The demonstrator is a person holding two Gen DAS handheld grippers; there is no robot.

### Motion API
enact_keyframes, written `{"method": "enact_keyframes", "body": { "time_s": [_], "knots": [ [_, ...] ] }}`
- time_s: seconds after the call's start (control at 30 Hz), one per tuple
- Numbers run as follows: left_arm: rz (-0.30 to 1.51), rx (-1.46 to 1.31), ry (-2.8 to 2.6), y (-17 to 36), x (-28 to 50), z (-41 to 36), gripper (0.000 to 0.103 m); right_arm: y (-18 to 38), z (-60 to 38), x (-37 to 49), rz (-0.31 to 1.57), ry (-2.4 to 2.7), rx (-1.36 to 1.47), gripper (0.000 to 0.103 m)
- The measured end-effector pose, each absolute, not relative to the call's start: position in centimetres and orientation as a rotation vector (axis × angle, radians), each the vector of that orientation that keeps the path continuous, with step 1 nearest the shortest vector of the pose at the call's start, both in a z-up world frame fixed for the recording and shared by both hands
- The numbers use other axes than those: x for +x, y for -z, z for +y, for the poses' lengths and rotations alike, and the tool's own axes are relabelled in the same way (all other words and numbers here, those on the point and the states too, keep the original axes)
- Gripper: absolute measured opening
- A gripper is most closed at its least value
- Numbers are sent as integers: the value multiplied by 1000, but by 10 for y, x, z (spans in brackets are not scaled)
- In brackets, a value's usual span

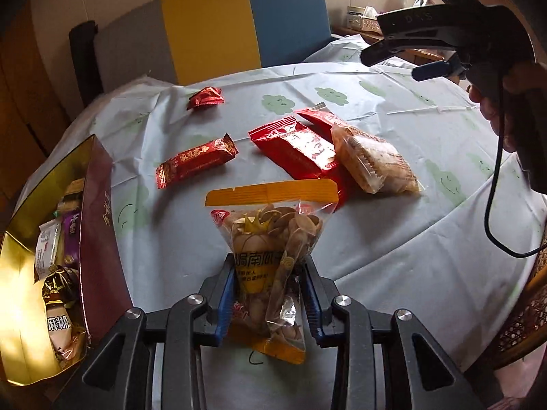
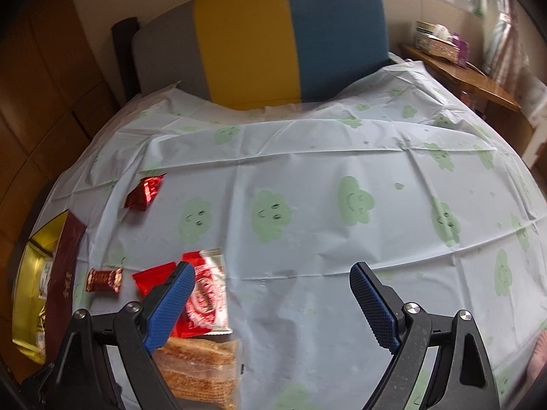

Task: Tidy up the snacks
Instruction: 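Close the left gripper on the clear orange-topped nut bag and lift it, then grasp the red foil-wrapped candy with the right gripper while the left holds the nut bag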

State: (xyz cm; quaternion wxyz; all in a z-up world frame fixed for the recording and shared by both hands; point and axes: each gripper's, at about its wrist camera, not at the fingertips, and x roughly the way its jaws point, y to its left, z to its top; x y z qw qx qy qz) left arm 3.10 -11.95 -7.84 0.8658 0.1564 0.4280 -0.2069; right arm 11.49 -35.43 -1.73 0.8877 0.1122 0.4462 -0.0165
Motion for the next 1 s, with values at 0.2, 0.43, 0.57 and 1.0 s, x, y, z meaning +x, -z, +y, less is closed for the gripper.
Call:
{"method": "enact_keyframes", "body": {
  "time_s": [0.2,0.43,0.57,1.0],
  "knots": [
    [890,271,463,75,35,-112,36,17,-320,129,983,-97,257,88],
    [869,210,486,77,31,-103,36,15,-266,188,1033,-199,226,84],
    [864,182,500,77,32,-100,36,26,-240,231,1076,-199,208,77],
    [862,144,534,78,35,-93,36,74,-203,321,1173,-100,200,55]
  ]
}}
